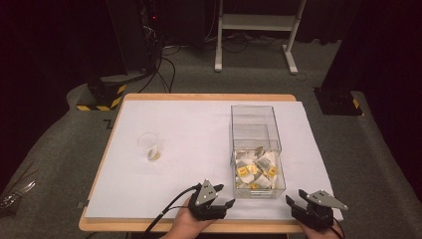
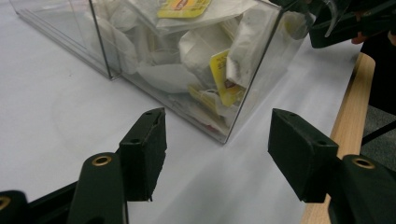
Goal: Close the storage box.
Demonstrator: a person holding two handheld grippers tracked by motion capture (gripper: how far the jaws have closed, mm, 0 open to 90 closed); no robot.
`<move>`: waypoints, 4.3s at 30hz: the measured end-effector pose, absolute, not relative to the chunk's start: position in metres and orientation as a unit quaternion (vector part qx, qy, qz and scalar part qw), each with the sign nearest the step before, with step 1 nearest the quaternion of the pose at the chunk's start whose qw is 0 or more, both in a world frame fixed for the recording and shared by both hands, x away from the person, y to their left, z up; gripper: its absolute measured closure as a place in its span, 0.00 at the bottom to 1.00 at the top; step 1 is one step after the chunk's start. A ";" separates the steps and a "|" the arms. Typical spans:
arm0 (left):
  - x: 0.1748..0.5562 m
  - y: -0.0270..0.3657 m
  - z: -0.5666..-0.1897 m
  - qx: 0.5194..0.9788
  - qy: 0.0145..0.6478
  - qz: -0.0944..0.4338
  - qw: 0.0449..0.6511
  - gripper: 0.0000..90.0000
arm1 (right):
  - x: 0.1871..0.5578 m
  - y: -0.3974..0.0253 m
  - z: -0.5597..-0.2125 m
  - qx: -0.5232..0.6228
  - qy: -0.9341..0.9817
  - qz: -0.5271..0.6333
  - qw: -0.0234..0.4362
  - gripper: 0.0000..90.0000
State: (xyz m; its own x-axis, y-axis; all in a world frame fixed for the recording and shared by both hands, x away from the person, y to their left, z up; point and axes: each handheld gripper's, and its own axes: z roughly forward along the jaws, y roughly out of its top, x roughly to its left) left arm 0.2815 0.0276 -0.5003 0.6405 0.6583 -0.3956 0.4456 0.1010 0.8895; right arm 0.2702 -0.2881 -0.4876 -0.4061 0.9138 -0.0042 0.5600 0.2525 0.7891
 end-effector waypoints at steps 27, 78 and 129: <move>0.287 0.010 -0.495 0.668 0.402 0.098 0.618 0.77 | 0.273 -0.260 -0.479 0.450 0.761 0.400 0.240 0.62; 0.367 0.005 -0.482 0.630 0.466 0.205 0.587 0.49 | 0.349 -0.250 -0.467 0.486 0.722 0.415 0.266 0.52; 0.376 0.028 -0.495 0.646 0.486 0.195 0.555 0.47 | 0.372 -0.243 -0.482 0.512 0.710 0.400 0.272 0.51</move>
